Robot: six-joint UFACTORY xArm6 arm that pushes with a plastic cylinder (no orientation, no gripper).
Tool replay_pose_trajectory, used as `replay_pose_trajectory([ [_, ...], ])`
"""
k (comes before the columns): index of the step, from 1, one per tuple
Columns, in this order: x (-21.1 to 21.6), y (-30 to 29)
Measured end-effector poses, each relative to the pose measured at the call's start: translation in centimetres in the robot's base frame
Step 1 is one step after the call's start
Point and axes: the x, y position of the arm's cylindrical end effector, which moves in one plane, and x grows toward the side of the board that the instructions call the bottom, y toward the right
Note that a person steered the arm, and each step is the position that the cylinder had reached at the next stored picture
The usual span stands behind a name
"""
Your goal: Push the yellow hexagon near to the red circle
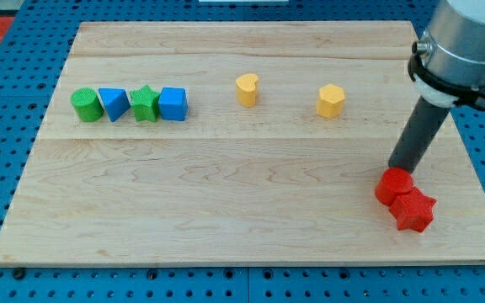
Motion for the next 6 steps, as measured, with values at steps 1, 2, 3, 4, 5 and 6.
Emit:
replay_pose_trajectory([
  [1,-2.8,-0.1],
  [2,-10.3,0.1],
  [3,-15.4,-1.2],
  [4,-14.4,-5.6],
  [5,-13.0,-7.9],
  [6,-13.7,-11.2],
])
